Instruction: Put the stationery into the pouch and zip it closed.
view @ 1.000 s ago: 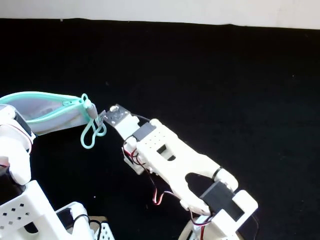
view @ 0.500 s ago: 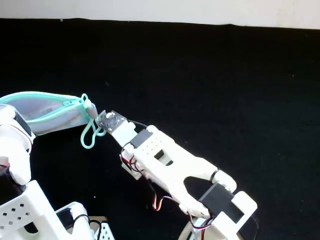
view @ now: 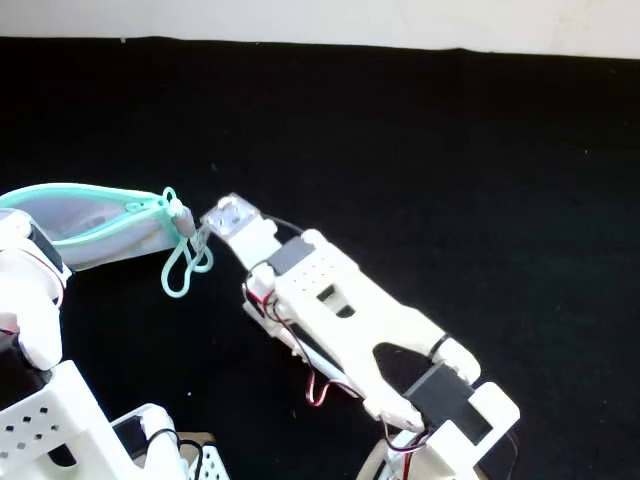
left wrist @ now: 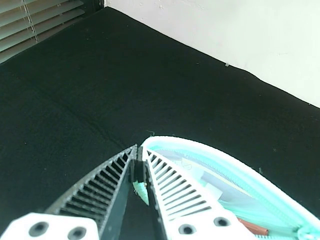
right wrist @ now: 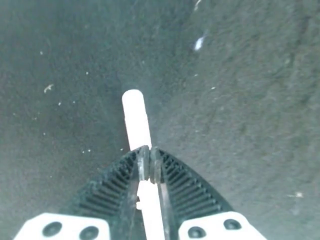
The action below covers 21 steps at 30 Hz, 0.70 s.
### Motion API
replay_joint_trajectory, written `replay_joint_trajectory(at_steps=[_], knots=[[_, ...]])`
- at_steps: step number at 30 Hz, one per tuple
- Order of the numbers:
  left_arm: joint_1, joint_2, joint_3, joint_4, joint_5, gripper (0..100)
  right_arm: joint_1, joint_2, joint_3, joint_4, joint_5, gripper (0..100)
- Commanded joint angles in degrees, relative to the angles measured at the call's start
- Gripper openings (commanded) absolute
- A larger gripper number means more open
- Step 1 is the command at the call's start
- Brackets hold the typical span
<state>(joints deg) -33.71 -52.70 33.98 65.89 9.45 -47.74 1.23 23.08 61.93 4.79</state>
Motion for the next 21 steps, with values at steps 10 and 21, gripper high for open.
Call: replay_joint_trajectory(at_steps=[10,21], knots=[[0.3,2.2,2.7,-0.1,0.4,1,0.1,-1.5,-2.9,1.3,-1.4,10.3],[0.3,2.2,2.7,-0.1,0.4,1,-5.7,-1.5,-2.9,1.2,-4.2,19.1]])
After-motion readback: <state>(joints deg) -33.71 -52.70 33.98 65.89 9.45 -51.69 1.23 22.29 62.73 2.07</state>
